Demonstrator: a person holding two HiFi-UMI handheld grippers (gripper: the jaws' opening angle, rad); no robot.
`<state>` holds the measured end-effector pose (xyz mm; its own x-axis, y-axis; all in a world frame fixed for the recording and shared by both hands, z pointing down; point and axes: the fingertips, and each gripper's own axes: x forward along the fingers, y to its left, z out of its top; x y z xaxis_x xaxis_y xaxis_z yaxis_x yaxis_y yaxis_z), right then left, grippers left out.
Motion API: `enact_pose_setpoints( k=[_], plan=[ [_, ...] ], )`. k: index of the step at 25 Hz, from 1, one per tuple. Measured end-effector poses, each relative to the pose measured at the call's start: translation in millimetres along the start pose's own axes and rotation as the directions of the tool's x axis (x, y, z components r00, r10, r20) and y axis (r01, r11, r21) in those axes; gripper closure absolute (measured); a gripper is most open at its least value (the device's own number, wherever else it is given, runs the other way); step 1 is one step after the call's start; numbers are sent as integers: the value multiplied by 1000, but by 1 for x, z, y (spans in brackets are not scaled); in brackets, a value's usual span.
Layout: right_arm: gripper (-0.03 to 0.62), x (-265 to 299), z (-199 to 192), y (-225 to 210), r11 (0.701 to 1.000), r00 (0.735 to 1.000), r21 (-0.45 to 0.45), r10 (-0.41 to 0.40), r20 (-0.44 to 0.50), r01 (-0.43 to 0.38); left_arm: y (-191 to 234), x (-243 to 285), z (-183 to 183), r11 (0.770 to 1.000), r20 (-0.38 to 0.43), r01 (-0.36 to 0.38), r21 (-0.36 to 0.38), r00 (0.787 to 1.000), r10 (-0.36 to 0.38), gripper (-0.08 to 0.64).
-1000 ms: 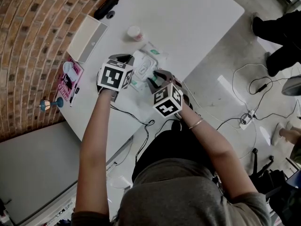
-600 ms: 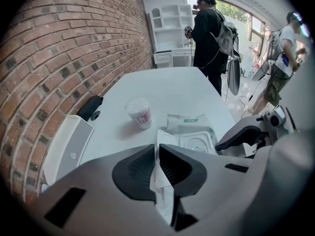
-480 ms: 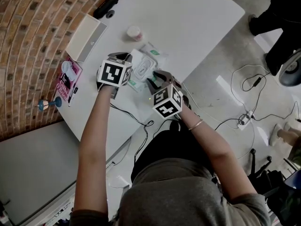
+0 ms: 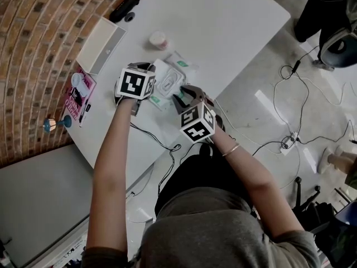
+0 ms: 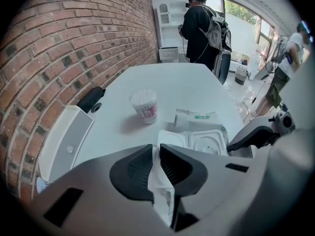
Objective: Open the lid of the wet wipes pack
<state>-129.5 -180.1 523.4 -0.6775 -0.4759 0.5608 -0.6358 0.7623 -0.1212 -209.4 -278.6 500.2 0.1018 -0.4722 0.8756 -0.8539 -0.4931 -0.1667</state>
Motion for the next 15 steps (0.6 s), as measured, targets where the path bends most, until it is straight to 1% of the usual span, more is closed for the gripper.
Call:
enact_pose_setpoints(
  k=[6, 13, 15],
  plan=[
    [449, 0, 0, 0, 1000, 1000, 2, 3, -1, -3, 3, 8, -4, 1000, -19, 1, -28, 1000, -2, 513],
    [449, -1, 0, 0, 1000, 1000, 1, 3, 3, -3, 3, 13, -7, 999, -9, -4, -54, 1000, 4, 508],
    [449, -1, 0, 0, 1000, 1000, 0, 2, 2, -2, 4, 14, -9, 999, -22, -18, -47, 1000, 17, 508]
  ],
)
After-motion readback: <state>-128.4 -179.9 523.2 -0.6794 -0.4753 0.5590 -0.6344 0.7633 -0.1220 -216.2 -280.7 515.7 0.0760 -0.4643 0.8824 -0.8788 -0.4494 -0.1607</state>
